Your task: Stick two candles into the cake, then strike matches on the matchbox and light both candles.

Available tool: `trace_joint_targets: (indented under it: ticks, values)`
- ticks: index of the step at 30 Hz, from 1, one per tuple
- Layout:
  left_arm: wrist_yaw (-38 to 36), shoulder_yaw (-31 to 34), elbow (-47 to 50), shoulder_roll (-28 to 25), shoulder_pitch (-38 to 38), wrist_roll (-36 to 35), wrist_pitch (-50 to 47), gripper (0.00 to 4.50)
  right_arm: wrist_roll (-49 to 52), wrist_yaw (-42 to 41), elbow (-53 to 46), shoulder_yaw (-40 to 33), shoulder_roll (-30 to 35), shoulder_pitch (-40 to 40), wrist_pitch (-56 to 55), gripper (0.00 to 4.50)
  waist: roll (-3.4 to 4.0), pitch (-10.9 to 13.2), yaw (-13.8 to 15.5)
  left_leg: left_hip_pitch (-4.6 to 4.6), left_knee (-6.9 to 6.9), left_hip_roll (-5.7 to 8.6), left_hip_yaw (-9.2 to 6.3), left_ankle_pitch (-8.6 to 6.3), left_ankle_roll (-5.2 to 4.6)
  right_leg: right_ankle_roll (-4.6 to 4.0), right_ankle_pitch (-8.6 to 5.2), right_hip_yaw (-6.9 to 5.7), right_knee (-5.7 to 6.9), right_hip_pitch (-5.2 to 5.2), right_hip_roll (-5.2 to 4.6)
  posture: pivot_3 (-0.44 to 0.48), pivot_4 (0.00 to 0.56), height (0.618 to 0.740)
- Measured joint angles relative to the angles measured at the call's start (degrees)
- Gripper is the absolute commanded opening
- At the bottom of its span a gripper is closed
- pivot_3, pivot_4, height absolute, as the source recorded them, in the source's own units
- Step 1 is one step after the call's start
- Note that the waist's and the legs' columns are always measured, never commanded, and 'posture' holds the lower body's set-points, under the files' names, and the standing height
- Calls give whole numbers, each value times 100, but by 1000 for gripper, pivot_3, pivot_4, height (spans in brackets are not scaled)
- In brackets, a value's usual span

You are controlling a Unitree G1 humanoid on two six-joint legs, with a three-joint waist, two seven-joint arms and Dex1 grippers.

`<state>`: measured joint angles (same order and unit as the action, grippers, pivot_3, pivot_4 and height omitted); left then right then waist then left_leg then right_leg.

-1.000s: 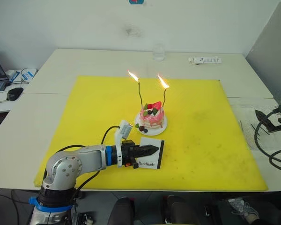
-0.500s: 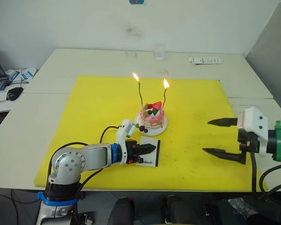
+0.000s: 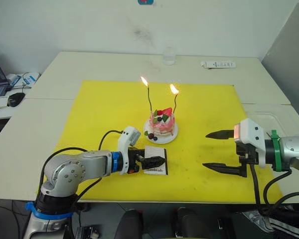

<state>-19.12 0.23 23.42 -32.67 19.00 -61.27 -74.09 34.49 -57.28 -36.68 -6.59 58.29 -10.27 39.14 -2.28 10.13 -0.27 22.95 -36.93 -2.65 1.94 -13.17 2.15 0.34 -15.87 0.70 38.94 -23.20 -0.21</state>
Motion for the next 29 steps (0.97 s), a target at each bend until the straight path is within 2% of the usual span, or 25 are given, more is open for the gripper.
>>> trace_joint_targets:
  ticks: [5,11,13,16,23,26,29]
  values:
    - [-444,-77,201,-481,50,239,121,4475,0,20,-26,-1,1,-6,-5,4500,0,0,0,2,2,-2,1,0,0,0,0,1,-4,-1,0,0,150,740]
    - [-1866,95,568,-2008,-95,897,1109,4475,-179,79,-33,-249,-31,13,-329,4500,-1,3,-3,1,7,-5,3,0,0,-6,-4,0,-4,-6,0,0,150,740]
    - [-2300,319,543,-2275,-336,1296,1766,4475,-178,200,25,-524,-167,7,-473,4500,-1,4,-1,2,8,-5,5,0,0,-7,-4,1,-6,-7,-6,0,150,740]
    - [-2734,643,333,-2490,-666,1846,2643,4475,-186,213,191,-940,-194,81,-656,4500,0,4,13,3,8,-4,9,-1,0,-8,-5,-1,-7,-6,-15,0,150,740]
    - [-3556,1437,-667,-2890,-1561,3175,4585,4475,-233,-635,810,-2239,384,767,-907,4500,4,7,19,4,13,-7,16,-2,-3,-19,-12,-10,-10,-7,-44,0,150,740]
    - [-3892,1794,-868,-2959,-1912,3347,4892,4475,-160,-933,961,-2638,545,854,-902,4500,5,7,14,2,18,-10,16,-3,-3,-22,-14,-13,-10,-7,-46,0,150,740]
    - [-4032,1945,-864,-2956,-2032,3356,4979,4475,-75,-1023,1000,-2622,567,818,-886,4500,7,9,12,1,18,-10,15,-2,-3,-22,-13,-15,-7,-7,-48,0,150,740]
